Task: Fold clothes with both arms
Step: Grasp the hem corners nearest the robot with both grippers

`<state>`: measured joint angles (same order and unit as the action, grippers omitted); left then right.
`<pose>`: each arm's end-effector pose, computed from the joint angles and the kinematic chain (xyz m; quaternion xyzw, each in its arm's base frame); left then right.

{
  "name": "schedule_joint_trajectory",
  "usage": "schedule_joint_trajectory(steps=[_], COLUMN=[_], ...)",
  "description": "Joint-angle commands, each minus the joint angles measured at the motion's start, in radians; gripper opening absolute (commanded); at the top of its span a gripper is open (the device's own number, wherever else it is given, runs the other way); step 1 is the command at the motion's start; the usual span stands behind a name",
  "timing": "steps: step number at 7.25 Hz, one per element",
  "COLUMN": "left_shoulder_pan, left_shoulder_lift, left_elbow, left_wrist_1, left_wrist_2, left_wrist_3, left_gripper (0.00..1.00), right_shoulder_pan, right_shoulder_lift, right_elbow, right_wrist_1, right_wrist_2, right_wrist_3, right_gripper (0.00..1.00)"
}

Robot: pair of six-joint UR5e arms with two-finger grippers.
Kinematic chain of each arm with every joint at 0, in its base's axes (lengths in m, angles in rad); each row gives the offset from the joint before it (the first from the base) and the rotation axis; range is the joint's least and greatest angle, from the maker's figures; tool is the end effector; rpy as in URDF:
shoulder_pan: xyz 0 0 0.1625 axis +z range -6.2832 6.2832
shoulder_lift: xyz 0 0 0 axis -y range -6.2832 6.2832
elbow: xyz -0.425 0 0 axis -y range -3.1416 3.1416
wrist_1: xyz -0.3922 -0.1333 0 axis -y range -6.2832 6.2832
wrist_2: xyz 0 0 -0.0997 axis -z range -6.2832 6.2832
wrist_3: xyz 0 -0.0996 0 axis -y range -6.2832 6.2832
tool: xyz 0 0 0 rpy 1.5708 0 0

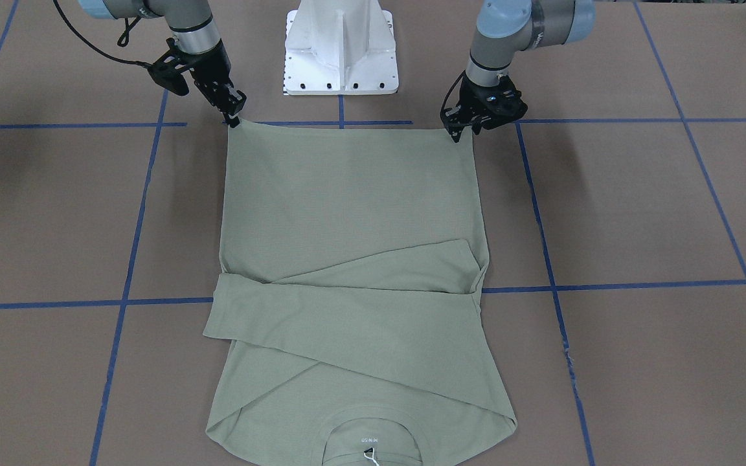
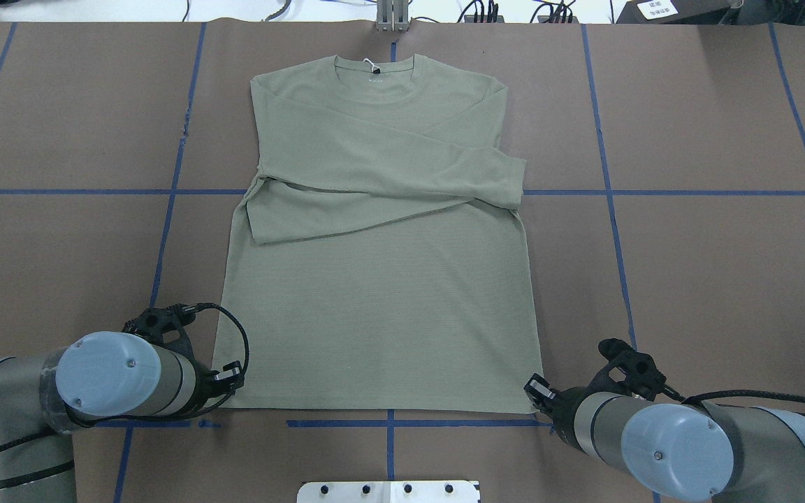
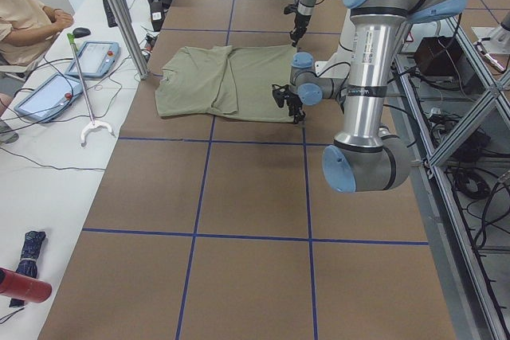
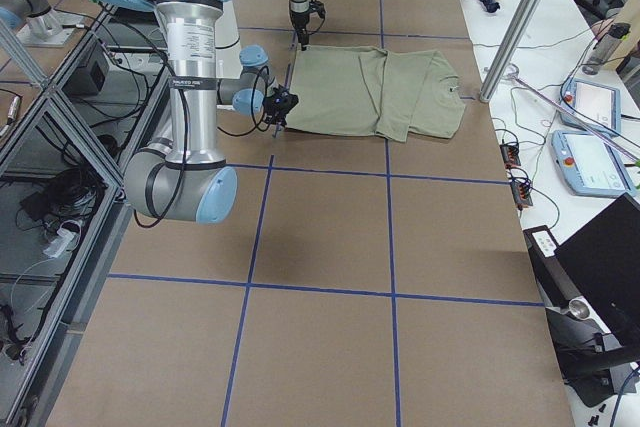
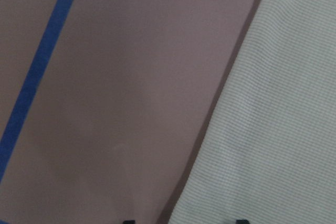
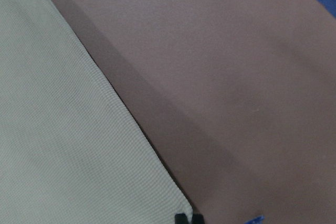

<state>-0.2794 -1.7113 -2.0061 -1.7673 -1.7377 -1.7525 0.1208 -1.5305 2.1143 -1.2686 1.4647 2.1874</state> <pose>0.4757 -0.2580 0.3705 -0.0588 0.3786 -0.1804 0.9059 -0.4633 -0.2011 0.3564 -0.0586 -0.4267 0.3464 0.8334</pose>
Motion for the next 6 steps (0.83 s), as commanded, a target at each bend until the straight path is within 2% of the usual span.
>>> schedule_joint_trajectory(steps=[1,3,5,6], left_shoulder_pan=[0.000,0.020,0.080,0.112], left_shoulder_lift=[-0.001,-0.004,0.010,0.030], left_elbow=[-0.005,-0.022,-0.124,-0.172], left_wrist_1=[0.003,0.005,0.009,0.008], left_wrist_2=[-0.014,-0.019,-0.020,-0.020], left_wrist_3=[-0.002,0.004,-0.002,-0.008], left_gripper=[0.00,0.00,0.00,0.00], right_shoulder_pan=[-0.001,0.000,0.007,0.002], right_shoulder_lift=[0.001,0.003,-0.016,-0.063], right_elbow=[0.001,0.007,0.042,0.091], right_wrist_1=[0.000,0.000,0.000,0.000], right_wrist_2=[-0.001,0.002,0.002,0.008], right_wrist_3=[0.000,0.000,0.000,0.000], right_gripper=[0.00,0.00,0.00,0.00])
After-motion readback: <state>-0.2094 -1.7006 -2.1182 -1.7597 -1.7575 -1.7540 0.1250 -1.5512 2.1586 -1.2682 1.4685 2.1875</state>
